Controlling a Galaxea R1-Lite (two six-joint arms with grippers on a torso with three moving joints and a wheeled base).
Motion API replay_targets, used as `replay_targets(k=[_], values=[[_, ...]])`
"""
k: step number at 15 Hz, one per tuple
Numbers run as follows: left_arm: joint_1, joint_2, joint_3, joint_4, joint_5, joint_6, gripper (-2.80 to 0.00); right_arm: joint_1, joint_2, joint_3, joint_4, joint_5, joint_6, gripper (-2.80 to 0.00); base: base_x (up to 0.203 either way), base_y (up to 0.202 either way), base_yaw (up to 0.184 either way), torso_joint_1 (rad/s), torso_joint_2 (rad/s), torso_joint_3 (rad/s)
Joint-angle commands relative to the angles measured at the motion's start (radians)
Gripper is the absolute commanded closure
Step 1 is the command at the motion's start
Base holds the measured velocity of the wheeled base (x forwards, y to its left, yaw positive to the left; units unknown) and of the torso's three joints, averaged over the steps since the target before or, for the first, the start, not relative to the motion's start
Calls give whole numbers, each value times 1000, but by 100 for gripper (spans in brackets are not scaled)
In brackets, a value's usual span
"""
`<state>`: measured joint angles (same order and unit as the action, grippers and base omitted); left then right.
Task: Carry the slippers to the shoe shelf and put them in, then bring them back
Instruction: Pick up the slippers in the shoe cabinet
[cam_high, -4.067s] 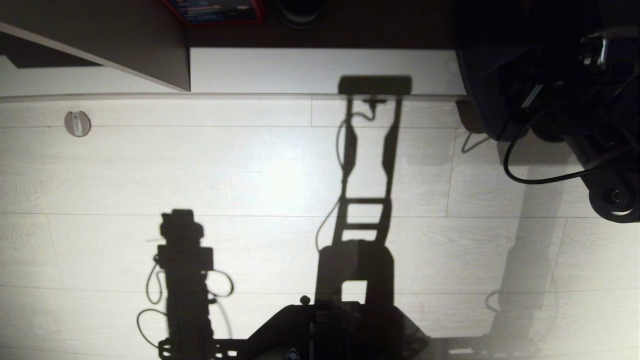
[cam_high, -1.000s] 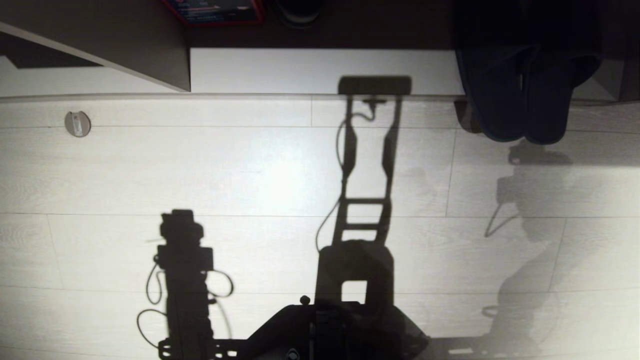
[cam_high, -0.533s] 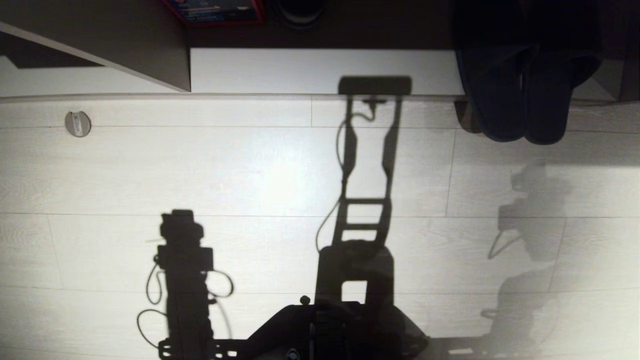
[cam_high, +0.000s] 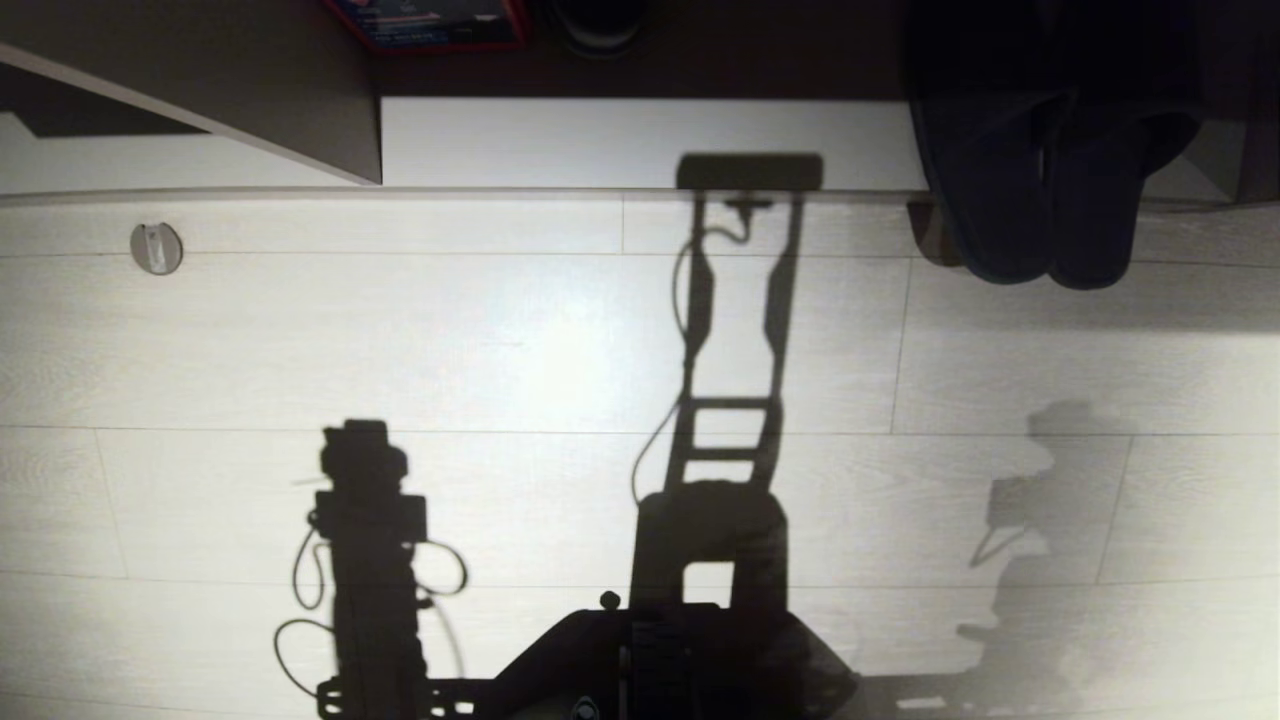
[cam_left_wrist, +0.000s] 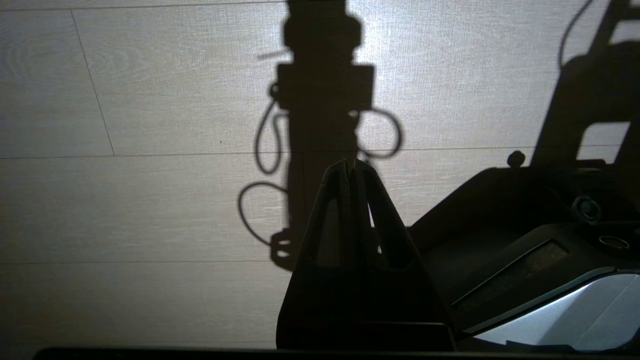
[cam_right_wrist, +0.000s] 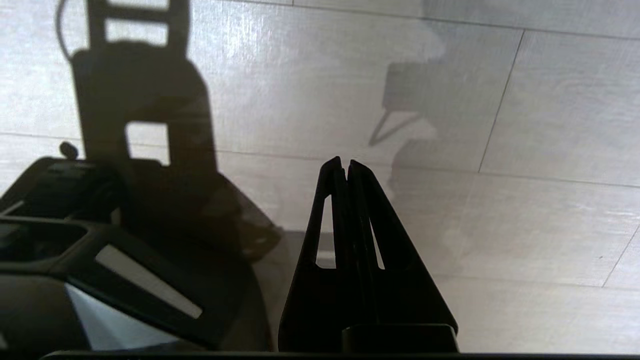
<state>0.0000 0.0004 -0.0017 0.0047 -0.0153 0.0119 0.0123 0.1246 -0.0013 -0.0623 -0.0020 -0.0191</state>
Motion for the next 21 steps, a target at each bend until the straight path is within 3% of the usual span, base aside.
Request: replay_targets(k=[1, 12, 15, 19, 21], values=[[0, 0, 0, 0, 0, 0, 0, -2, -81, 0, 20, 1, 0, 0, 0, 0, 0, 0, 0, 0], [0, 0, 0, 0, 0, 0, 0, -2, -91, -3, 48, 0, 5, 0, 0, 0, 0, 0, 0, 0], [0, 0, 0, 0, 0, 0, 0, -13, 84, -7, -88, -3, 3, 0, 0, 0, 0, 0, 0, 0], [0, 0, 0, 0, 0, 0, 0, -56, 405, -28, -365, 7, -30, 0, 0, 0, 0, 0, 0, 0], [0, 0, 0, 0, 0, 0, 0, -63, 510, -79, -430, 12, -52, 0, 0, 0, 0, 0, 0, 0]])
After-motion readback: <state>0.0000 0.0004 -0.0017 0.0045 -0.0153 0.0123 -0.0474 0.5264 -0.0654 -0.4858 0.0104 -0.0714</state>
